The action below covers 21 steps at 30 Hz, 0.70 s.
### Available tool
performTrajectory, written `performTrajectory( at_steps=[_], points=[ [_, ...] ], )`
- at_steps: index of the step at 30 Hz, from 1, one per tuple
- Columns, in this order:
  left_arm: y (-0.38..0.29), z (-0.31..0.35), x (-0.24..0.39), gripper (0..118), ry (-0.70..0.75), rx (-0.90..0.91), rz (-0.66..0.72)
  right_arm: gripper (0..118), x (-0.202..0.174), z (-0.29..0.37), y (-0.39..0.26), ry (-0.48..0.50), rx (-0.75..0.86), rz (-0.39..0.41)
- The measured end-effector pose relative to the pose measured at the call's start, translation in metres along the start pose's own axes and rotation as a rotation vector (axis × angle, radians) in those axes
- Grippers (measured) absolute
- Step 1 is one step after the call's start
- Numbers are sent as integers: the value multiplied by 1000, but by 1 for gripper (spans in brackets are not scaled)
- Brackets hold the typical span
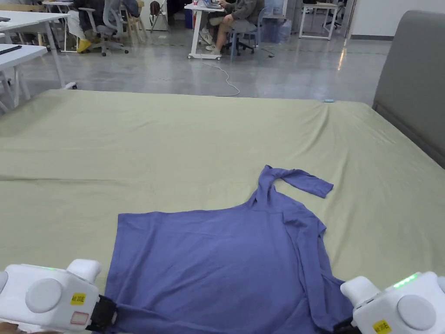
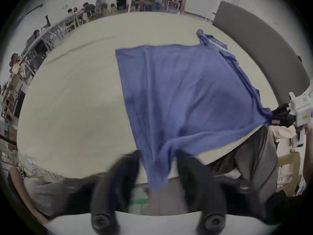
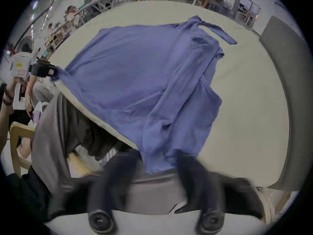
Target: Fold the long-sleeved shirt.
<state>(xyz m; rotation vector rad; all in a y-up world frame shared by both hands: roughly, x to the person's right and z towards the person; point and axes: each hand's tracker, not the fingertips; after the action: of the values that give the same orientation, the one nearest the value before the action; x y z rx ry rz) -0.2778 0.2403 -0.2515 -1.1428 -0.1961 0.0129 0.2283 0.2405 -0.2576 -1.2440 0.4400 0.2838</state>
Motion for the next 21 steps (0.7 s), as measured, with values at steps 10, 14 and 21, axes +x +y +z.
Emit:
performTrajectory(
  at_steps=[10,14,21],
  points=[
    [63,58,17,75,-39,317,35,45,25,65,54,-178,293,-148],
    [101,28,18,0,34,329,14,0,42,51,91,-158,292,-169],
    [156,-24,19,0,-2,283,36,0,87,7,207,-172,288,-212]
  ],
)
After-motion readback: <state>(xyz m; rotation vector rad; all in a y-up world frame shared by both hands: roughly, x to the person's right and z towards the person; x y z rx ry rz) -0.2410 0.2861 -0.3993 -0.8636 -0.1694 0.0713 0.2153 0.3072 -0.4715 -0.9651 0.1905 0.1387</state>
